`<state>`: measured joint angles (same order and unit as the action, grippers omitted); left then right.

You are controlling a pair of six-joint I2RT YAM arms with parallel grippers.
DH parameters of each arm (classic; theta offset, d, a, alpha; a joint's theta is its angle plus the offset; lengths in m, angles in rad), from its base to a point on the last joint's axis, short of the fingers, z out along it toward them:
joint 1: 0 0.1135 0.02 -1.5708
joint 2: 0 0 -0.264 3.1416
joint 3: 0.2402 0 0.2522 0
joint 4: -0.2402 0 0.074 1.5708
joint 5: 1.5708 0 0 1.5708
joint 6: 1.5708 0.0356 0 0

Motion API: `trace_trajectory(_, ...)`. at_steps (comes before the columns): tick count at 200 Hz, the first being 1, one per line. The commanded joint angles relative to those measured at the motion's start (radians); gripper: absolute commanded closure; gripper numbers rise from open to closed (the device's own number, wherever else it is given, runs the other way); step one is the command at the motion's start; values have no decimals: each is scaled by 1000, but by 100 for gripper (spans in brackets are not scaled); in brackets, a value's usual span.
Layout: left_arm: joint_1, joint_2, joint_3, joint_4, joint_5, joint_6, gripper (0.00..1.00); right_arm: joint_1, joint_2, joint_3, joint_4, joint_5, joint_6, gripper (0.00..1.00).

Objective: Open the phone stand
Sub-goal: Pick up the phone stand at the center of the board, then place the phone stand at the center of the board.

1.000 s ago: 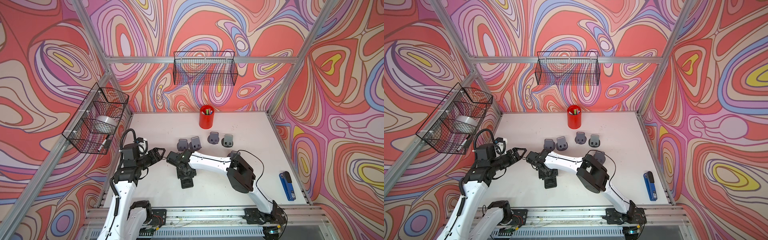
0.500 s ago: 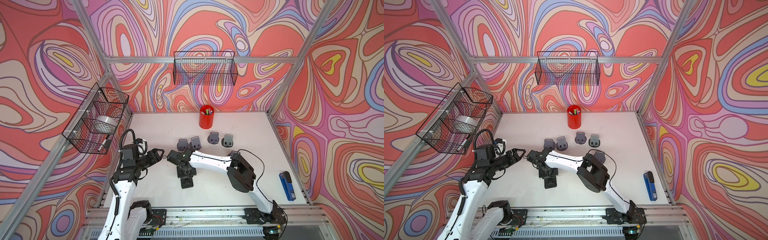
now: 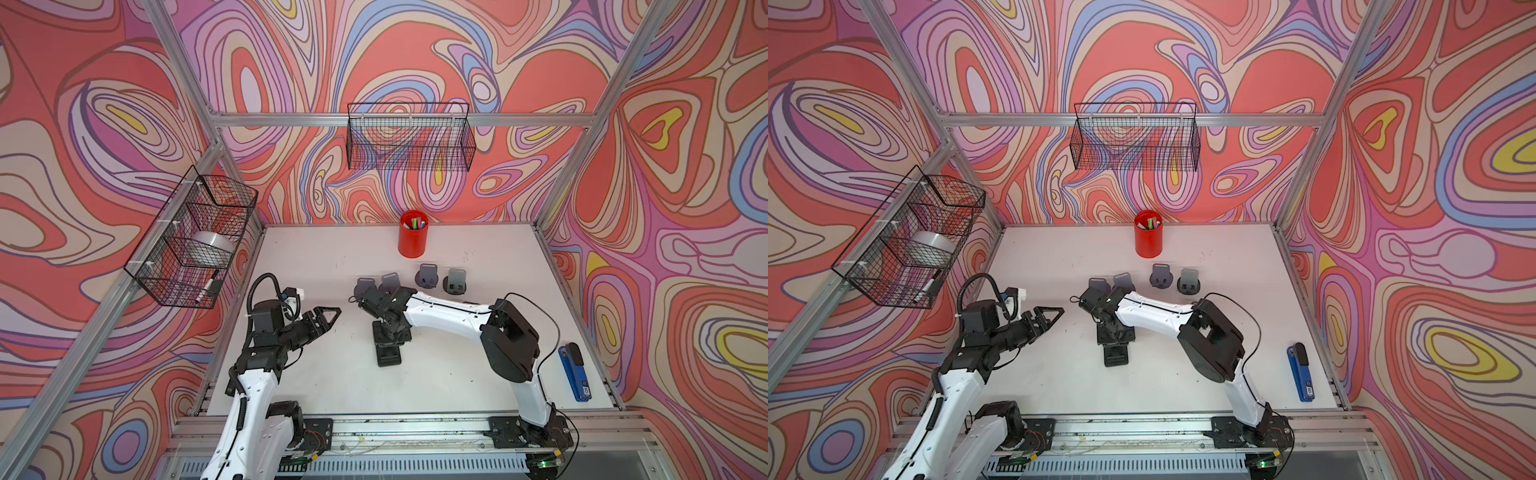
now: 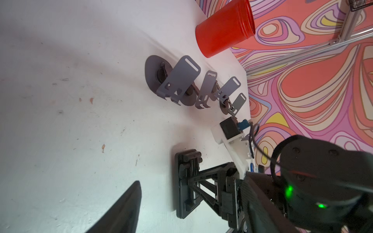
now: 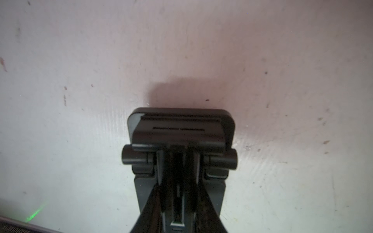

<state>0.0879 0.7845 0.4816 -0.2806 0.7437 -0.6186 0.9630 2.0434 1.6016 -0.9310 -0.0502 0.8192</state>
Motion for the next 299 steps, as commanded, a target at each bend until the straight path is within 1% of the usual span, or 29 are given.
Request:
trace_trajectory(1, -52, -9, -21, 104, 38, -42, 24, -19, -93, -51, 109, -54, -36, 100)
trace_trajectory(20, -134, 17, -28, 166, 21, -62, 23, -39, -147, -109, 171, -95, -50, 100)
trace_trajectory(38, -196, 54, -46, 267, 22, -99, 20, -65, -208, -165, 237, -149, -63, 100)
trace_trajectory(48, -212, 79, -65, 367, 40, -139, 16, -84, -252, -200, 280, -180, -69, 100)
trace_trajectory(54, -220, 95, -76, 433, 51, -167, 15, -99, -266, -220, 303, -206, -73, 100)
trace_trajectory(69, -244, 146, -84, 571, 72, -218, 12, -138, -355, -263, 355, -266, -91, 100)
trace_trajectory(88, -303, 228, -57, 690, 79, -237, 8, -192, -425, -287, 379, -332, -125, 100)
trace_trajectory(113, -386, 338, -3, 826, 57, -255, 2, -274, -502, -312, 393, -416, -162, 100)
trace_trajectory(130, -407, 425, 18, 979, 57, -323, 0, -339, -551, -342, 424, -495, -173, 100)
trace_trajectory(149, -418, 521, 25, 1214, 68, -430, 0, -407, -590, -361, 451, -585, -192, 100)
trace_trajectory(153, -422, 541, 64, 1248, 71, -452, 0, -421, -596, -362, 457, -602, -195, 100)
trace_trajectory(174, -445, 621, 127, 1401, 80, -519, 0, -475, -614, -365, 482, -689, -220, 100)
trace_trajectory(205, -487, 675, 212, 1403, 86, -495, 0, -523, -622, -372, 522, -764, -238, 100)
trace_trajectory(253, -521, 711, 283, 1357, 103, -427, 0, -610, -642, -414, 711, -935, -145, 100)
trace_trajectory(277, -531, 743, 316, 1360, 116, -415, 0, -631, -638, -416, 767, -987, -112, 100)
trace_trajectory(299, -536, 783, 348, 1391, 129, -428, 0, -636, -632, -408, 785, -1010, -105, 100)
